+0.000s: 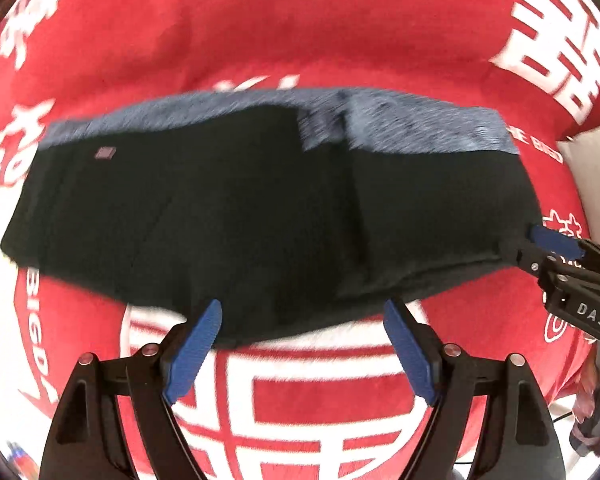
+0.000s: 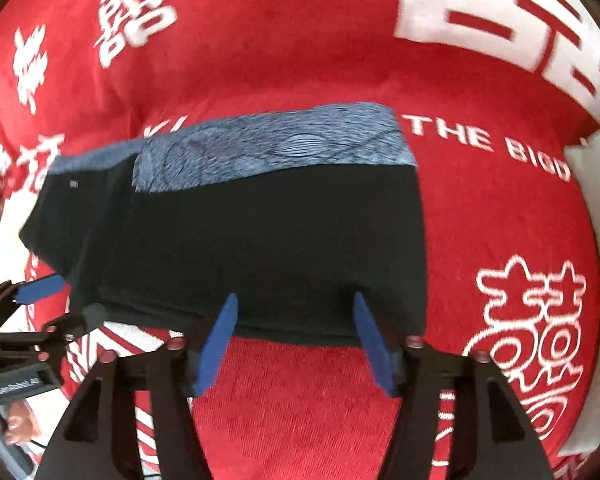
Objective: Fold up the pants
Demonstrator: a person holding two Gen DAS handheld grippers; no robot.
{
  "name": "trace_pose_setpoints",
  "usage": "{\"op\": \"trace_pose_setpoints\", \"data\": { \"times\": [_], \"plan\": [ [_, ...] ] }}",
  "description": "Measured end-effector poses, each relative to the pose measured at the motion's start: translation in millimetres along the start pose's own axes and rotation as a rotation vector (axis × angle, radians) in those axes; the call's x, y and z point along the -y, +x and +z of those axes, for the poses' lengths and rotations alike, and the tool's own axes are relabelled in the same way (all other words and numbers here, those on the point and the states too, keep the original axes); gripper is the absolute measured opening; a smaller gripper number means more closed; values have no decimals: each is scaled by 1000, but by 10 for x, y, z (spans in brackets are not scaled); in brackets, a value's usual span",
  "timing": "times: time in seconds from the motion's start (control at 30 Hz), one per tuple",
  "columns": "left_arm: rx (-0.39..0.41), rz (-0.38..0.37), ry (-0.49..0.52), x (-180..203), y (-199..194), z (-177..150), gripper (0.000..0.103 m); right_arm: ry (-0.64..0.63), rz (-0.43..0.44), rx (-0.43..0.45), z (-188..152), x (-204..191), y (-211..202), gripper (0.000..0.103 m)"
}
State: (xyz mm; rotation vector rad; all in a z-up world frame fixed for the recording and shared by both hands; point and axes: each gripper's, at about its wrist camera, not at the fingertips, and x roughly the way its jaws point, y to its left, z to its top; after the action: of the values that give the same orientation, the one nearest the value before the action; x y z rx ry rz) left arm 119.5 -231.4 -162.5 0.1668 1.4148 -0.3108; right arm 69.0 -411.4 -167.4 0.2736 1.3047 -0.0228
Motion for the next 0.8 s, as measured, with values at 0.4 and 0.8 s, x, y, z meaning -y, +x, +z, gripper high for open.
{"op": "trace_pose_setpoints", "data": {
  "times": [0.4,0.8],
  "plan": [
    [-25,-48,-100,-606,32,-313,83,1,-100,-36,-14,-366,87,79],
    [60,-94,-315,-1695,-128,-364,83,-177,-58,-42,196,-1527,90,79]
  ]
}}
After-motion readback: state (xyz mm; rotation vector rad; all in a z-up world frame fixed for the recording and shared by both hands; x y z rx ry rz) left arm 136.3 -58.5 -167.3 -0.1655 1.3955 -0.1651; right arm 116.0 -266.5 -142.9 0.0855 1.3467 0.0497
